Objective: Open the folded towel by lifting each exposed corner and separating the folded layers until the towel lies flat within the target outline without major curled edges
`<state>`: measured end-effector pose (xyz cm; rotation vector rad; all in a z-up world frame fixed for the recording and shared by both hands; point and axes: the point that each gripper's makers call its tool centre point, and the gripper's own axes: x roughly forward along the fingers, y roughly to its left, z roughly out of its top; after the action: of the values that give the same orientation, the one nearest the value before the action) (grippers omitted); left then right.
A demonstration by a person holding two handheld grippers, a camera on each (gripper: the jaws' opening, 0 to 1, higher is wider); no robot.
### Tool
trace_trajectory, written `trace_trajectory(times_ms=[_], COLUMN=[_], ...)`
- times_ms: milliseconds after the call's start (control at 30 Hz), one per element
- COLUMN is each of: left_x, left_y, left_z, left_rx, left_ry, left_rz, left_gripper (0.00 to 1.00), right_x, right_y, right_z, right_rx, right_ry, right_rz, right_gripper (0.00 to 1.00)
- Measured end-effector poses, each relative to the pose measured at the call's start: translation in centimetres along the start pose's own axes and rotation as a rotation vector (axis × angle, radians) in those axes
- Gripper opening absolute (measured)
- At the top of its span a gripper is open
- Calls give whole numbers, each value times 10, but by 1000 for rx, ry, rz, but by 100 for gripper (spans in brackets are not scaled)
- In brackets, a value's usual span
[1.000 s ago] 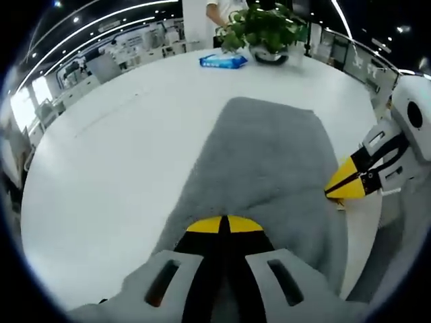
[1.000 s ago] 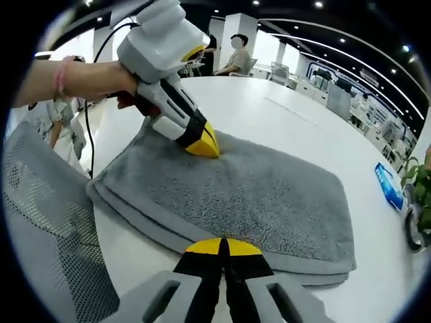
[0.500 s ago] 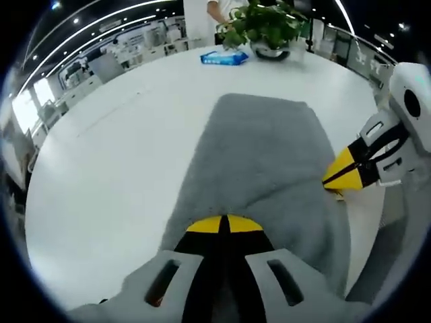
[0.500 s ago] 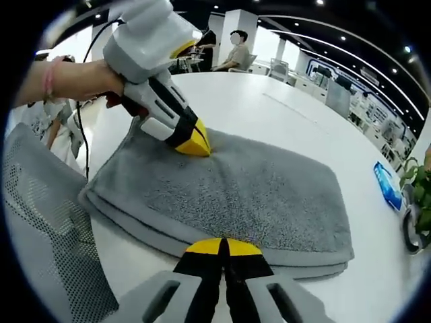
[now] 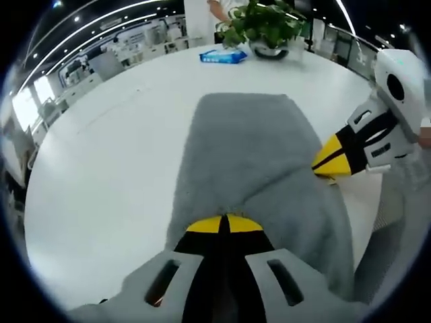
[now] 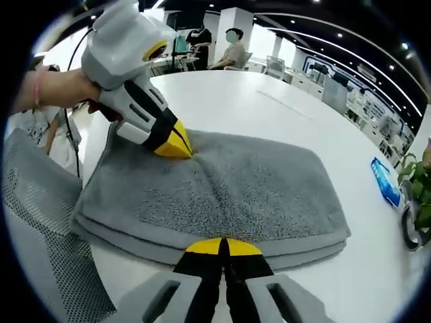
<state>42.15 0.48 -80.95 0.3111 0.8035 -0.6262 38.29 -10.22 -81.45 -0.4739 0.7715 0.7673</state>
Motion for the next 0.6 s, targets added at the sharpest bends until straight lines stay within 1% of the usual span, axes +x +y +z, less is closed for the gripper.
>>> trace_trajectory(times_ms=[600], left_x=[-6], left_y=[-6], left_z=[-7], left_rx=[-17], left_ry=[-5], left_rz=[-6], left_gripper=[0], right_x=[2], right_y=[-5], right_z=[0], right_rx=[0], right_ry=[11], right_rz=[-11], right_gripper=[0])
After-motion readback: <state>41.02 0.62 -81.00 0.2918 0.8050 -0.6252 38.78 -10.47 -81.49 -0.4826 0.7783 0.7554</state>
